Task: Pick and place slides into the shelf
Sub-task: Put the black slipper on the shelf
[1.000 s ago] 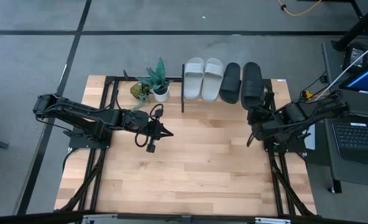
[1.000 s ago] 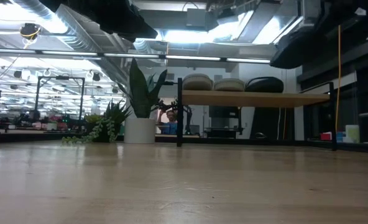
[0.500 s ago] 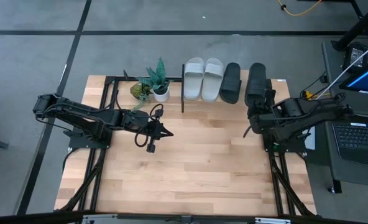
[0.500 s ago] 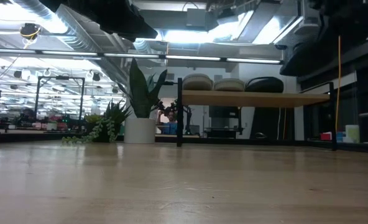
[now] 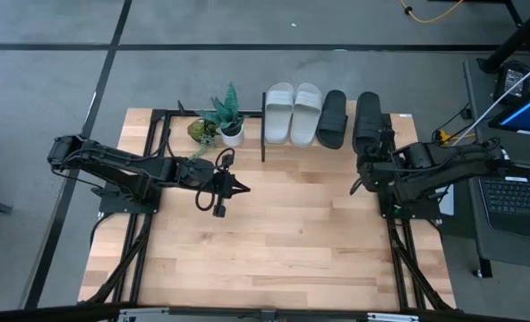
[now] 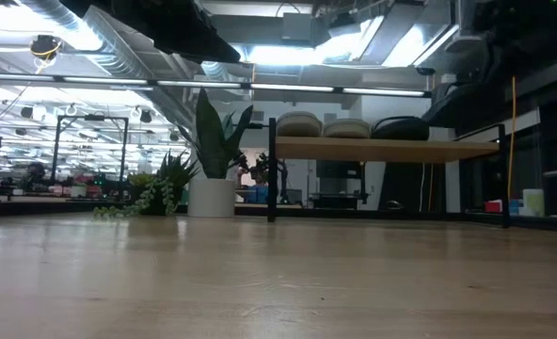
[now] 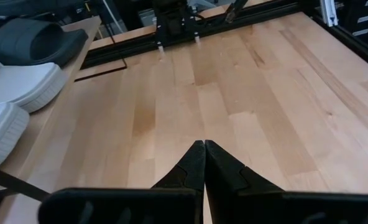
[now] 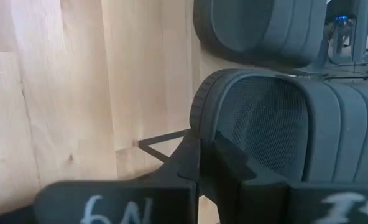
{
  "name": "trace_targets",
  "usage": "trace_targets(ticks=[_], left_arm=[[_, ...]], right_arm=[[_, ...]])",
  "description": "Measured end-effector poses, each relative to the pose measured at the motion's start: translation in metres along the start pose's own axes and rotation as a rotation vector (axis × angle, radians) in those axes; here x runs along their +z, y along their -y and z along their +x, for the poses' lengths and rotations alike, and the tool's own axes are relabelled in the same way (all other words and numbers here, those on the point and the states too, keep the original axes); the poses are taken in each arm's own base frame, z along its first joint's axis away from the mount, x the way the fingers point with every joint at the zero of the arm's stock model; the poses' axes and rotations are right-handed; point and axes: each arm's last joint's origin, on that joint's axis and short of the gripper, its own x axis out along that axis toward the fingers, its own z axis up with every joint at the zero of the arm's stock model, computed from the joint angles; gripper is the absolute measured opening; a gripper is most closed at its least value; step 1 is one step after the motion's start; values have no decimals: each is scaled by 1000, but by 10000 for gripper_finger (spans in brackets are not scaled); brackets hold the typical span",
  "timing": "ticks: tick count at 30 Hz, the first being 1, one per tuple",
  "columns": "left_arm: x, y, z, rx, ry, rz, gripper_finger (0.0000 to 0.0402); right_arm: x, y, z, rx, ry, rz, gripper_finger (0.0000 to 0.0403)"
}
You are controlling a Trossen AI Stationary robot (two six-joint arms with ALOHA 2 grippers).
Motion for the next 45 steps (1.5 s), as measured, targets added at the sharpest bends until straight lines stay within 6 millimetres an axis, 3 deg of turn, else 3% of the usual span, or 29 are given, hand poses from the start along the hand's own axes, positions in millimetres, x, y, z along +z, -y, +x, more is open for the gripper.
trace_targets(ticks=[14,40,45], left_arm=[[0,0,0,0,-1,0,0],[0,0,0,0,-2,0,0],[0,0,0,0,-2,0,0]], right_arm=[[4,7,22,21,-31,-15,21],[6,24,38,157,-33,-27,21],[6,27,42,165,-51,-9,36]])
